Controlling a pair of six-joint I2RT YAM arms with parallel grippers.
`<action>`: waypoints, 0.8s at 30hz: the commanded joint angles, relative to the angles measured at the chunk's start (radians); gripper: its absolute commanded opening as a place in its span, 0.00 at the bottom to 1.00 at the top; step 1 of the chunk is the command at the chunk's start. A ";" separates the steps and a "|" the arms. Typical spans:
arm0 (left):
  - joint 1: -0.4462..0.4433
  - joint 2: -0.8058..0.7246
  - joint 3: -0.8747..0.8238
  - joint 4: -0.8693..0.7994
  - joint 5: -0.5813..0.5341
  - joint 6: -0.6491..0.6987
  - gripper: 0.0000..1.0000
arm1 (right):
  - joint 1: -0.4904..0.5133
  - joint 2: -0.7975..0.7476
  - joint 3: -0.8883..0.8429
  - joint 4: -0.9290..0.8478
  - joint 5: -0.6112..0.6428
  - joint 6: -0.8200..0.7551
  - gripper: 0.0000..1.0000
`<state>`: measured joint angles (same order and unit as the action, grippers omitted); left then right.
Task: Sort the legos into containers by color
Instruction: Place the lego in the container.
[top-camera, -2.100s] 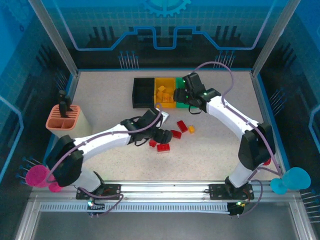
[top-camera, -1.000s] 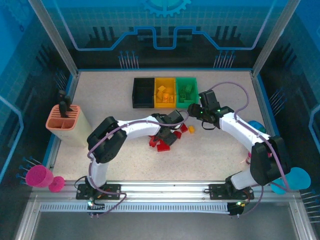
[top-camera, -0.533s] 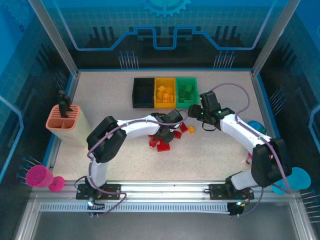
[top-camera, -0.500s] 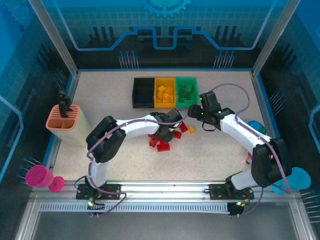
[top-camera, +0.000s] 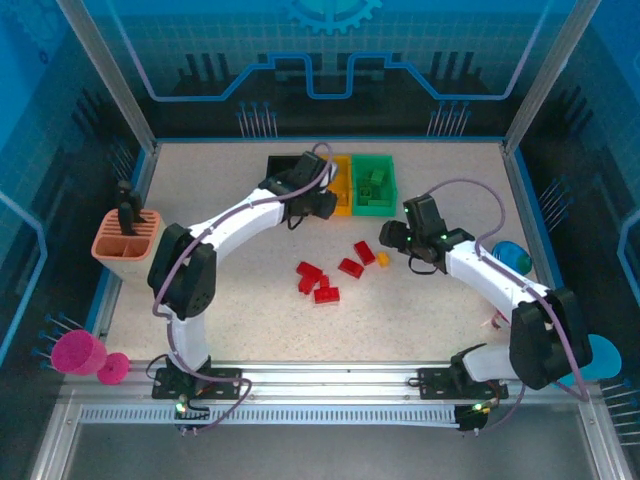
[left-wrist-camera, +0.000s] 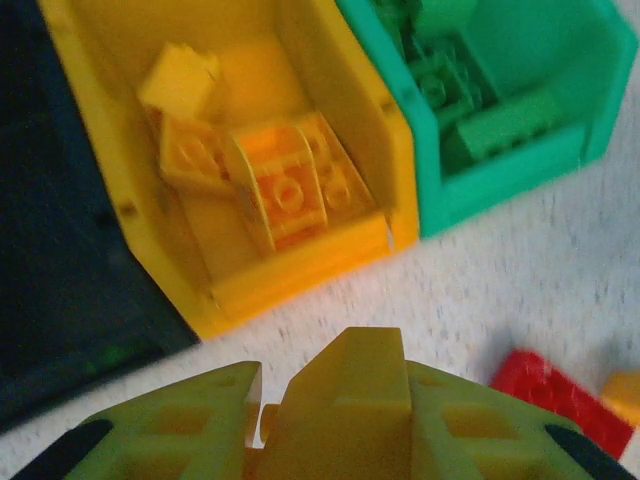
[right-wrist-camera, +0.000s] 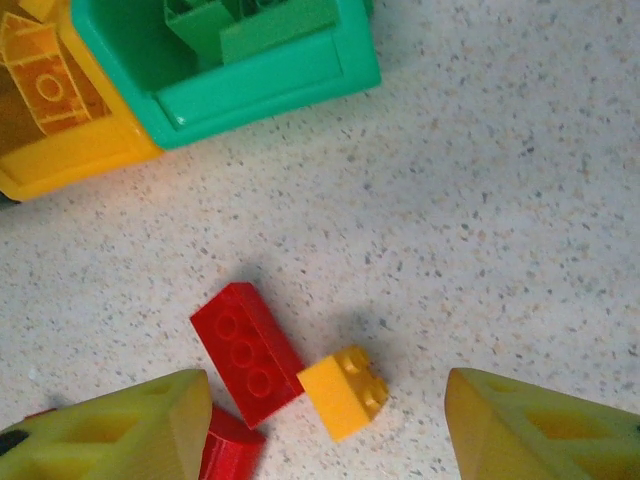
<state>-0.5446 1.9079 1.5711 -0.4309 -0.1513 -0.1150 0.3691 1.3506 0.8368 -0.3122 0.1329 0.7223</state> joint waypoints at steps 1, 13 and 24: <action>0.021 0.071 0.083 0.028 0.040 -0.054 0.34 | -0.015 -0.020 -0.035 0.013 -0.013 0.022 0.64; 0.081 0.298 0.381 -0.064 0.012 -0.050 0.35 | -0.012 -0.041 -0.068 0.014 -0.020 0.030 0.63; 0.097 0.213 0.341 -0.027 -0.021 -0.070 0.96 | -0.010 -0.038 -0.068 -0.008 -0.008 0.024 0.65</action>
<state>-0.4496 2.2208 1.9614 -0.4805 -0.1616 -0.1669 0.3653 1.3281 0.7765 -0.3096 0.1188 0.7406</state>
